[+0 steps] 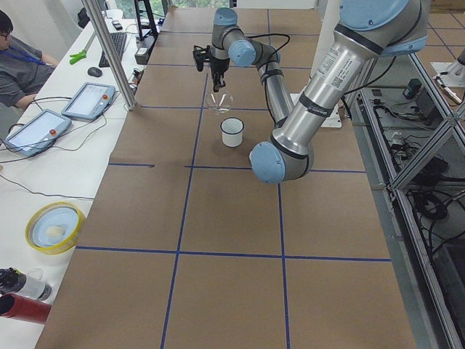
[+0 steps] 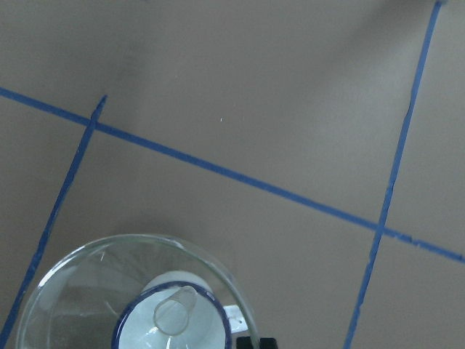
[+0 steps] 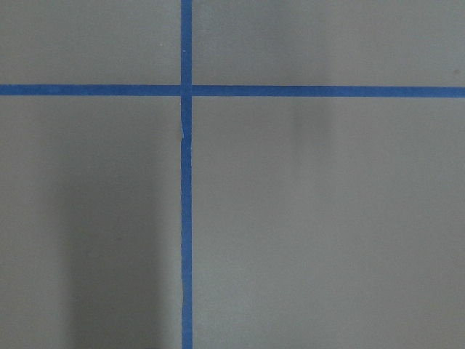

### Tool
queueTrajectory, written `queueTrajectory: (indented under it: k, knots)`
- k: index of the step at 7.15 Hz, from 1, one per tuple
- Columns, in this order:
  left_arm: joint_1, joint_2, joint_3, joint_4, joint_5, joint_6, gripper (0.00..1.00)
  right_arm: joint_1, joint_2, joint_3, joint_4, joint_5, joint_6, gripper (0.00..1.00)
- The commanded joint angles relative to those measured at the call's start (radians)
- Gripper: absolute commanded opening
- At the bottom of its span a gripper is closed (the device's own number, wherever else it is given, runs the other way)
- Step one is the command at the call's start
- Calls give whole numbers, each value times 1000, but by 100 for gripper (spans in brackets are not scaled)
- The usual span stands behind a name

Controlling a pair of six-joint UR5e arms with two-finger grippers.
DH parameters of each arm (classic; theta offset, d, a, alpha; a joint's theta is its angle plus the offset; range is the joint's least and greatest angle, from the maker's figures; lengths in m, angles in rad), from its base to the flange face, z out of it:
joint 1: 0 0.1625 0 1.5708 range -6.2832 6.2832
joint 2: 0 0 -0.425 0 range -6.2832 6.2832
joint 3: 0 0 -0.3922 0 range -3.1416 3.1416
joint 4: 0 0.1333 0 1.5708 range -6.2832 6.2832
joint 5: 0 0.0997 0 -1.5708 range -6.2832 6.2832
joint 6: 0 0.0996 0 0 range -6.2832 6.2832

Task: Remove funnel from cup
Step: 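Carry the funnel farther from the robot with the left gripper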

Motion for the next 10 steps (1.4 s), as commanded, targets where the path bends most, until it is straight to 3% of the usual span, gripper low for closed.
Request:
queueTrajectory:
  k: [1,4,5,8,9,10]
  knots:
    - [-4,2,247,-360,206,-257,0,0,0,-2,0,0,0,100]
    - [19,-9,633,-765,435,-399,0,0,0,0,0,0,0,100]
    - [40,-9,700,-829,455,-398,0,0,0,0,0,0,0,100]
    - [86,-9,741,-836,460,-398,1,0,0,0,0,0,0,100]
    - [88,-9,748,-836,460,-393,17,0,0,0,0,0,0,100]
    - [88,-7,748,-836,460,-389,49,0,0,0,0,0,0,100]
